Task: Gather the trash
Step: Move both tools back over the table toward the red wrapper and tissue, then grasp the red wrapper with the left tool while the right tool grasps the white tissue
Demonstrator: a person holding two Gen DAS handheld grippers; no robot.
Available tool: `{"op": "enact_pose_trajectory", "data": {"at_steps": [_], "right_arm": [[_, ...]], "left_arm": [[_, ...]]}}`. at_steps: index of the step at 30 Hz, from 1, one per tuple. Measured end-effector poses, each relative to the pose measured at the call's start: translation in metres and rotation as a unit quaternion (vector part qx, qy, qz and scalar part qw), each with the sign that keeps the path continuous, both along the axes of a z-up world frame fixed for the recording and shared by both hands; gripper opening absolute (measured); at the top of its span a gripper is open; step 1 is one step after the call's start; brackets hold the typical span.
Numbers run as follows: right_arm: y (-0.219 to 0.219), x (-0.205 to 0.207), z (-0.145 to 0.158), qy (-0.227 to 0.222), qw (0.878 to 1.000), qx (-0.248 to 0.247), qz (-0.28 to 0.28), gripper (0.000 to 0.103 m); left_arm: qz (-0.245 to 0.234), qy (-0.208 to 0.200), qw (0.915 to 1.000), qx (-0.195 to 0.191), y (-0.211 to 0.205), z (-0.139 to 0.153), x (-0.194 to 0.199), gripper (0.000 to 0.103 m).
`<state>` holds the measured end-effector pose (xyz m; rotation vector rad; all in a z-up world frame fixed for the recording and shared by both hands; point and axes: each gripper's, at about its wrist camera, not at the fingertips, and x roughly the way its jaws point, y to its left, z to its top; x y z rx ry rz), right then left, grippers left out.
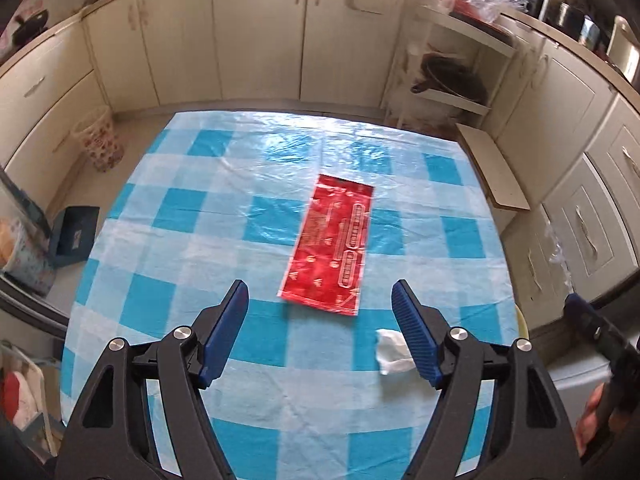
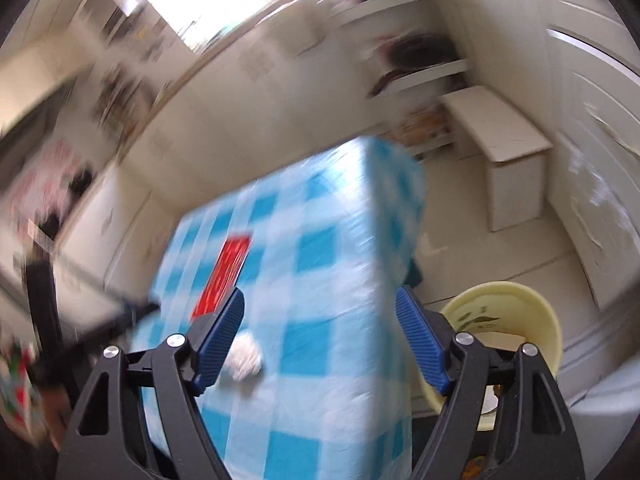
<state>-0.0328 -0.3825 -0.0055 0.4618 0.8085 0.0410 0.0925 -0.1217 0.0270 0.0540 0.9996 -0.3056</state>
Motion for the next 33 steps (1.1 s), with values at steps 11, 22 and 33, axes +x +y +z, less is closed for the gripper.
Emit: {"op": "enact_pose_trajectory", "data": {"at_steps": [11,22,33], "right_arm": [[0.097,0.034,-0.041,0.044,0.991,-0.091,0.093,0.076],[0.102,0.046,-0.061,0.061,0.987,-0.102,0.108,0.076],[0.117,0.051,-0.06,0.059,0.976,-0.155,0.142,0.057]], "left_arm": [[-0.022,0.04,0.9983,0.036,-0.008,-0.058,0.047,0.075],[-0.071,0.027,0.9939,0.08,-0.055,-0.087,0.067,0.081],[-0.083,0.009,0.995,0.055,-0.054,-0.081,0.069,0.029]]}}
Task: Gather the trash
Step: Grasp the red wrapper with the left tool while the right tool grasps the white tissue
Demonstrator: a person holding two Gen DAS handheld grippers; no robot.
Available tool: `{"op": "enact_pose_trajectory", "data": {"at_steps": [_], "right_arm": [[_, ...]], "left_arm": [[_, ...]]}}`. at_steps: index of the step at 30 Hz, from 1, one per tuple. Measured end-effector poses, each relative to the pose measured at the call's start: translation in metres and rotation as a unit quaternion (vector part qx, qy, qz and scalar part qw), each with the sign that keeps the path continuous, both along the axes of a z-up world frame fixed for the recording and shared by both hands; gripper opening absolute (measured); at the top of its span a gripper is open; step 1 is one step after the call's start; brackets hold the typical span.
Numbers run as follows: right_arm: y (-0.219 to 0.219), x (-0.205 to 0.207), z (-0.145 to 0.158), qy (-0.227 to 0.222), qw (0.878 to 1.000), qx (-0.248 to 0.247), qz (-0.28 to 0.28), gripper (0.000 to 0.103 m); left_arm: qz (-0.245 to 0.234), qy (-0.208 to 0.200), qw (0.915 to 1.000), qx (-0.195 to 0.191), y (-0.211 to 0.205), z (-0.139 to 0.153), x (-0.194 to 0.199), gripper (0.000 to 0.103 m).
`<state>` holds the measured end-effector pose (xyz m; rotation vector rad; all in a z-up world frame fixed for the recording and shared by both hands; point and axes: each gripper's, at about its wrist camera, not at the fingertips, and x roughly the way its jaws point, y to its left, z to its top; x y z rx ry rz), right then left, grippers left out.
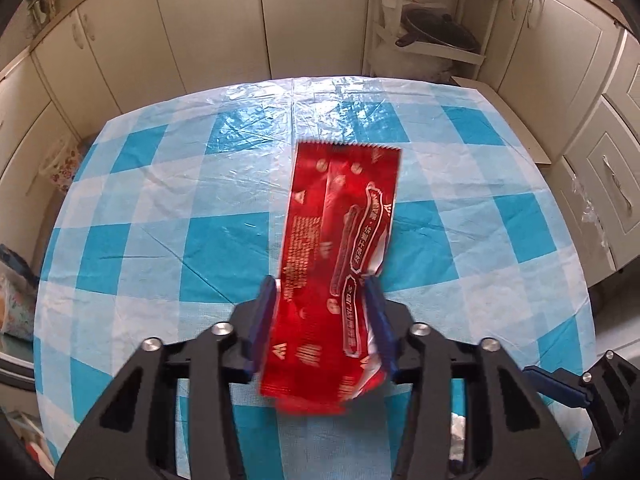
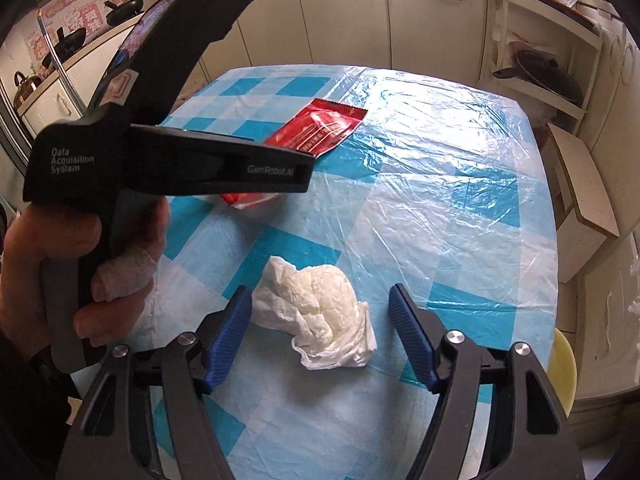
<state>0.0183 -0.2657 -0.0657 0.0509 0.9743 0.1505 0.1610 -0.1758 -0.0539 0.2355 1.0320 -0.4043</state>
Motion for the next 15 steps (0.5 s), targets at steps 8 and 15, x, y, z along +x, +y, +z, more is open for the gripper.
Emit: {"op": "enact_pose_trajectory", "data": {"at_steps": [8,15], "right_arm": [[-0.01,-0.005,0.008,0.0,1.0,0.017,0.002,0.027],[-0.024,-0.013,0.02,-0.004,0.999,0.04,-0.028,0.026]], "left_arm": [[0.002,0.026,0.9985,-0.048,0.027,0.006,-0.008,0.004],[-0.009,0.017,0.9981,-0.059,0.039,0.019,-0.032,0.004]]}}
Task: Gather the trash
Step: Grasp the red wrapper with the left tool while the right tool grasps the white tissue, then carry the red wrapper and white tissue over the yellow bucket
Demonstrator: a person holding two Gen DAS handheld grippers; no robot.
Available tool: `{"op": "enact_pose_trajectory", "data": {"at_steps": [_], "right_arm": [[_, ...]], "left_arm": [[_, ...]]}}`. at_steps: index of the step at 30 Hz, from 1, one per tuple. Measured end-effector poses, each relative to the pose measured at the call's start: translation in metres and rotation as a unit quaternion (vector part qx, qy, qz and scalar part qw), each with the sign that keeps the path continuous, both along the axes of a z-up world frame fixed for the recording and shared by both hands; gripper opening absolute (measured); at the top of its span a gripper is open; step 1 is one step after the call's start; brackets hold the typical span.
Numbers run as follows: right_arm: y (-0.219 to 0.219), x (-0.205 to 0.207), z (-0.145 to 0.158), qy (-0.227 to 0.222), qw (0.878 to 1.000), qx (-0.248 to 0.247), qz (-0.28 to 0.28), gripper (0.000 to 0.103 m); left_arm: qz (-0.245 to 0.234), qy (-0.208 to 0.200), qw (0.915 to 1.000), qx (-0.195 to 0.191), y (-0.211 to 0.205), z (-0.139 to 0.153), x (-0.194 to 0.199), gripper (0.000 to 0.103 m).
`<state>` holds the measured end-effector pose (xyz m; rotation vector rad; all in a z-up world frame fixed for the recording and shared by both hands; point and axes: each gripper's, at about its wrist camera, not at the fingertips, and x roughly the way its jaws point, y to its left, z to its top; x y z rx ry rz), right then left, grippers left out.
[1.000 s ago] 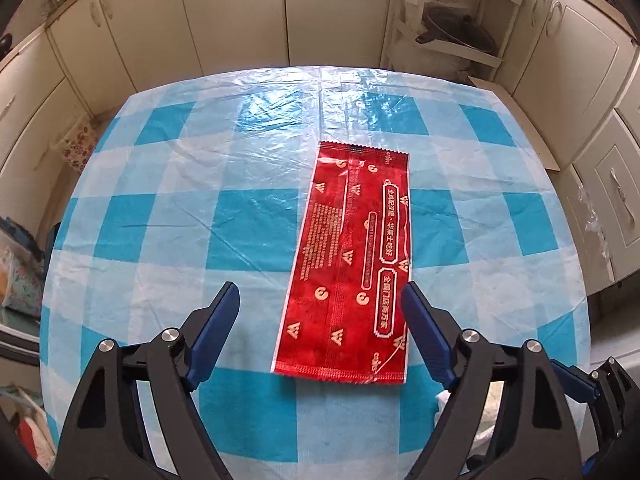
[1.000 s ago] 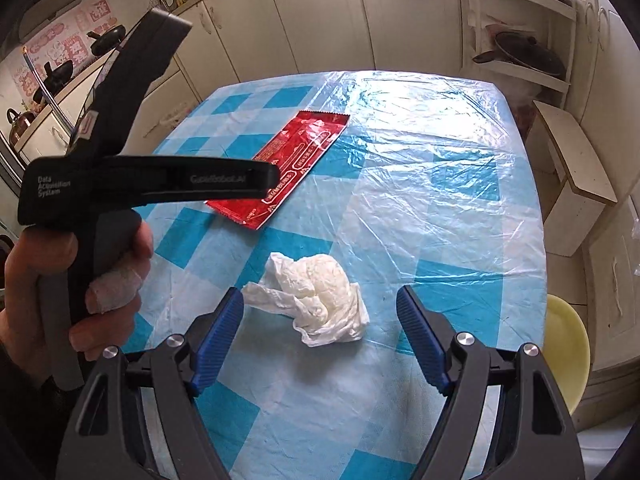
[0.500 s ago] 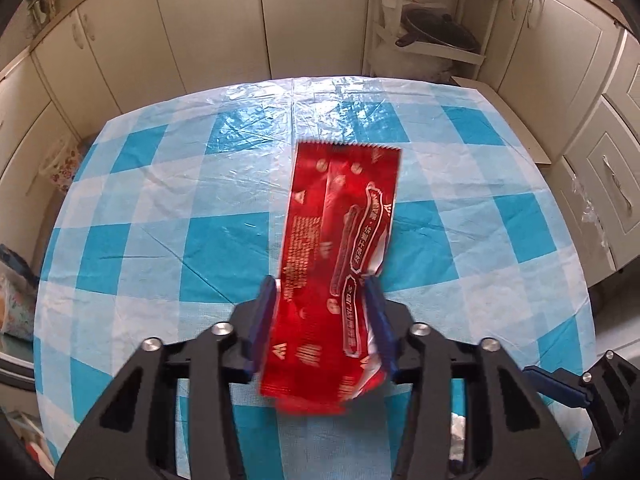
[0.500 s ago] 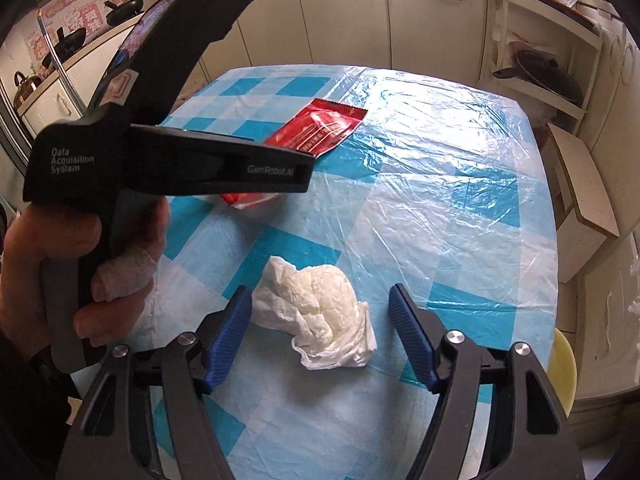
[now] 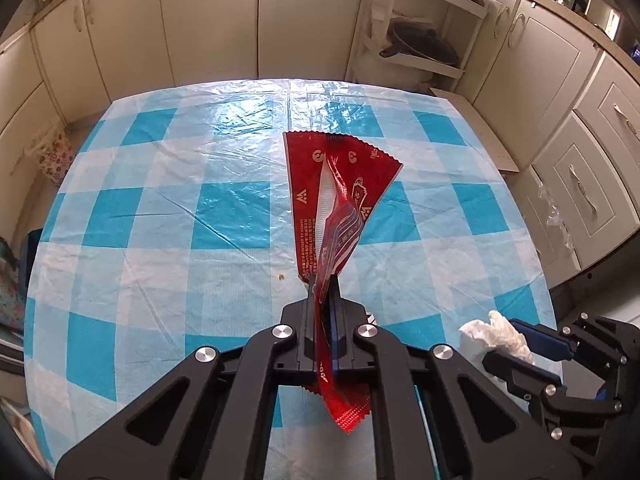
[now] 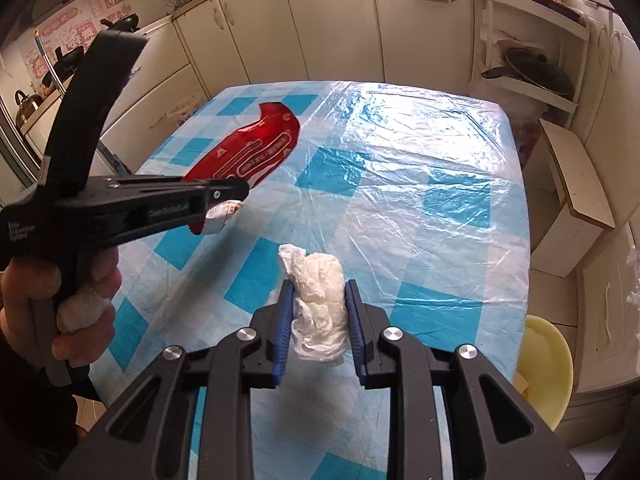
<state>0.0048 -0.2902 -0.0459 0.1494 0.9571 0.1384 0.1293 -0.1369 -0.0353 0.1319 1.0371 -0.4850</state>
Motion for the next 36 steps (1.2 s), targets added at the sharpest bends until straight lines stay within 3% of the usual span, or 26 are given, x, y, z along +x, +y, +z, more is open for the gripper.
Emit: {"op": "enact_pose_trajectory", "data": {"at_steps": [14,25,36], "right_arm": [[-0.005,-0.024,0.007,0.005,0.999,-0.02,-0.027,0.026],[-0.021,-0.04,0.027,-0.013,0.998,-0.021,-0.057,0.026],[-0.105,-0.077,0.057,-0.048,0.985,0.007,-0.167,0.027]], "left_arm": [[-0.024,-0.082,0.9958,0.032,0.004,0.029,-0.058,0.004],[-0.055,-0.11,0.9922,0.019,-0.014,0.048,-0.087,0.004],[-0.091,-0.109,0.9895,-0.027,-0.056,0.069,-0.111,0.004]]}}
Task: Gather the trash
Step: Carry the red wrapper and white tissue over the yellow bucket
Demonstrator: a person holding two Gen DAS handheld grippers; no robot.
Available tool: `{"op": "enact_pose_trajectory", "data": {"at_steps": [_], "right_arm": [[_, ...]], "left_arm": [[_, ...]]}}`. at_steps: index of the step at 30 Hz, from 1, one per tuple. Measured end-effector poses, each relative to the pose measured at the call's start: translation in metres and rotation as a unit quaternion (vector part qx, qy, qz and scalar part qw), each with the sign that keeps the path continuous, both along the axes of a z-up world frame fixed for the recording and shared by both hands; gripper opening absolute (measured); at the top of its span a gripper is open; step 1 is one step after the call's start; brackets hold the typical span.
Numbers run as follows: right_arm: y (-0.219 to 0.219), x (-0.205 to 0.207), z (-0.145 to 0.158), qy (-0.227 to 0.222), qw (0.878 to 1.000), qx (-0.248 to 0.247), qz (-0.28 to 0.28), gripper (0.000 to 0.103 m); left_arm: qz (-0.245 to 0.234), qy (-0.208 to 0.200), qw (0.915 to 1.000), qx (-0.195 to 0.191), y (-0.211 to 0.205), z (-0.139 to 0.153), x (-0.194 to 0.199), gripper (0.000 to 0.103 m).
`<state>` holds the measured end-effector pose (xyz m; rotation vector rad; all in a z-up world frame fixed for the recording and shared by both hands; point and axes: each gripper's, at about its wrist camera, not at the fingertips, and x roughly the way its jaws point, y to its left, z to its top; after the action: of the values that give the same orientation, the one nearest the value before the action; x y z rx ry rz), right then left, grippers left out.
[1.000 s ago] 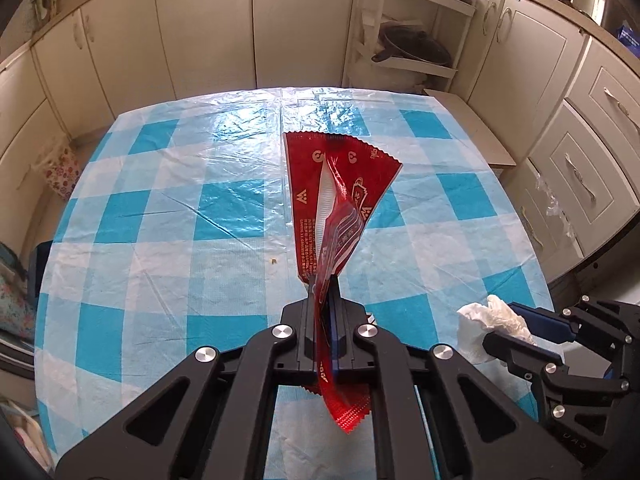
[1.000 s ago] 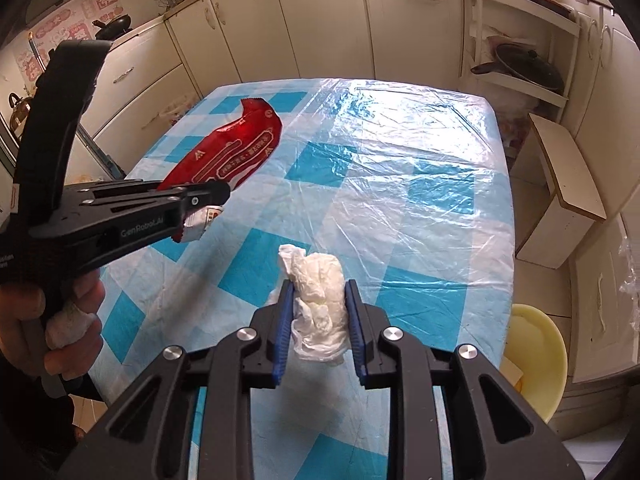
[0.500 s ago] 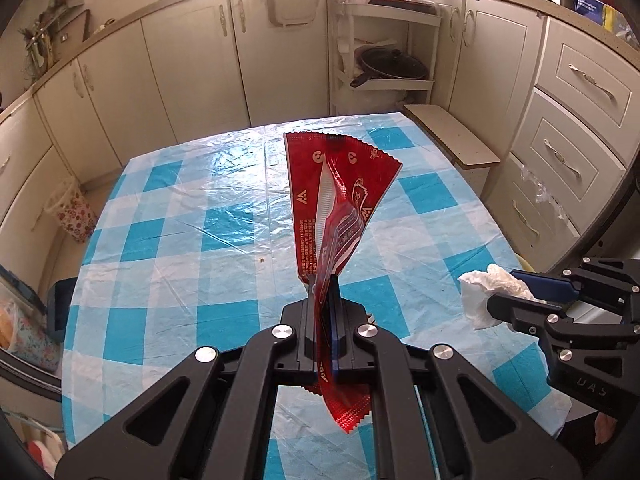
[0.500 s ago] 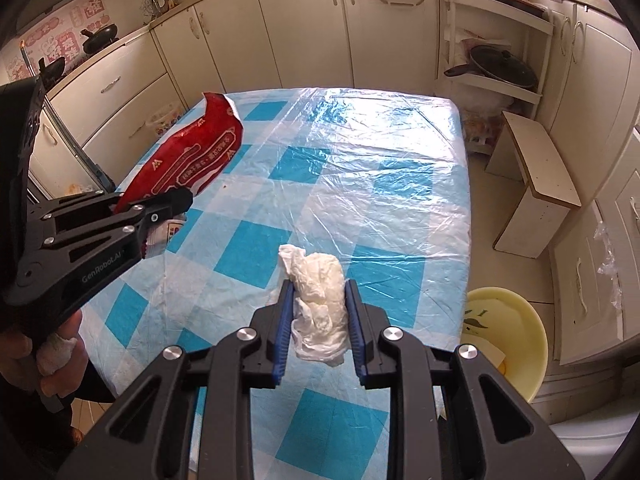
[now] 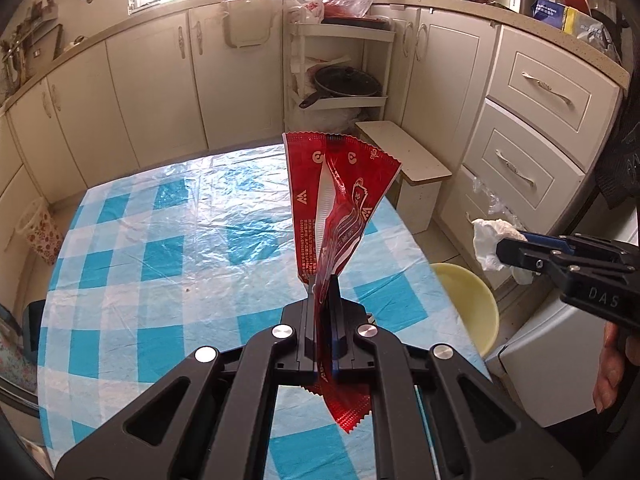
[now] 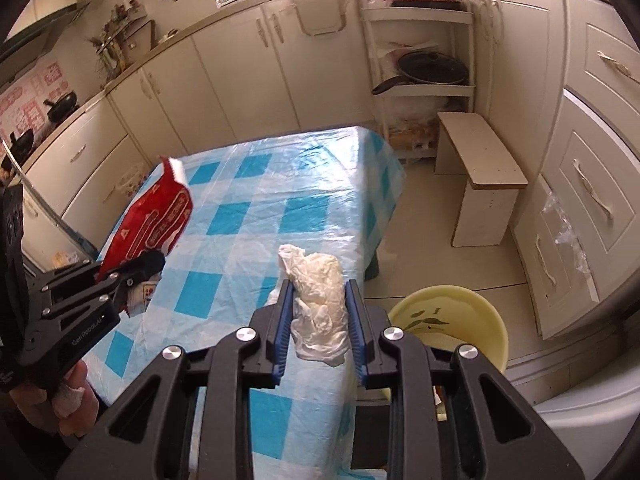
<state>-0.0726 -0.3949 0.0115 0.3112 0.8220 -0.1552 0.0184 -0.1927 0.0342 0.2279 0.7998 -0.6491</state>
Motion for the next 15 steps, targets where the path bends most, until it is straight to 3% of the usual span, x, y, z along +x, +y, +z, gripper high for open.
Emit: {"op": "enact_pose_trajectory", "data": {"at_steps": [5,15], "right_arm": [[-0.035,-0.026,0.01,-0.012,0.999,-0.001,-0.041,0.028],[-0.084,-0.054,-0.01,-0.01,0.993,0.054,-0.109,0.029]], "left_arm": [[-0.019,0.011,0.9996,-0.015,-0.032,0.004,-0.019,0.004],[-0.046,0.059,0.9969,-0.025,-0.103,-0.02,-0.063,0.004]]}}
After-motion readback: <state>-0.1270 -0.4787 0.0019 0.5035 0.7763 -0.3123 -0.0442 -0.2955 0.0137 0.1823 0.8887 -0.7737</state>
